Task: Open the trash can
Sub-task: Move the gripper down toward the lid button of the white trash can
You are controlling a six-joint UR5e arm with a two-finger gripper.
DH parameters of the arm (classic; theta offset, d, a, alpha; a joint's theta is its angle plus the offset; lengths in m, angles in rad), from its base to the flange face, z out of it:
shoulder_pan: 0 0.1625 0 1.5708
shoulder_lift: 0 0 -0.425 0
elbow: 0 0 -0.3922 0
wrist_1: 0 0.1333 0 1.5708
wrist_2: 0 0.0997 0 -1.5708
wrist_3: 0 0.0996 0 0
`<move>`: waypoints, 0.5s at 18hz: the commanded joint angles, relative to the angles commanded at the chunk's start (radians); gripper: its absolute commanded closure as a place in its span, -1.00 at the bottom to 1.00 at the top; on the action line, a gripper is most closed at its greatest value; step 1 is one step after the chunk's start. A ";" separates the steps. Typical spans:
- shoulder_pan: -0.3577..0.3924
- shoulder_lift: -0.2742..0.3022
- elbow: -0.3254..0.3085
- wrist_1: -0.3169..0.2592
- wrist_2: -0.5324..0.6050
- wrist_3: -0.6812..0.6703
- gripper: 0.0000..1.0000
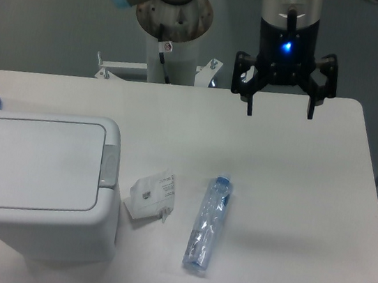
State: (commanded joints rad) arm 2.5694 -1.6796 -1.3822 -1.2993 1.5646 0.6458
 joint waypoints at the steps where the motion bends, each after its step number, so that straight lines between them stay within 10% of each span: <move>1: 0.000 -0.003 -0.003 0.003 0.009 0.008 -1.00; 9: -0.002 -0.012 0.003 0.024 -0.035 -0.066 -1.00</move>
State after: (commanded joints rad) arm 2.5679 -1.6919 -1.3790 -1.2749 1.5296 0.5802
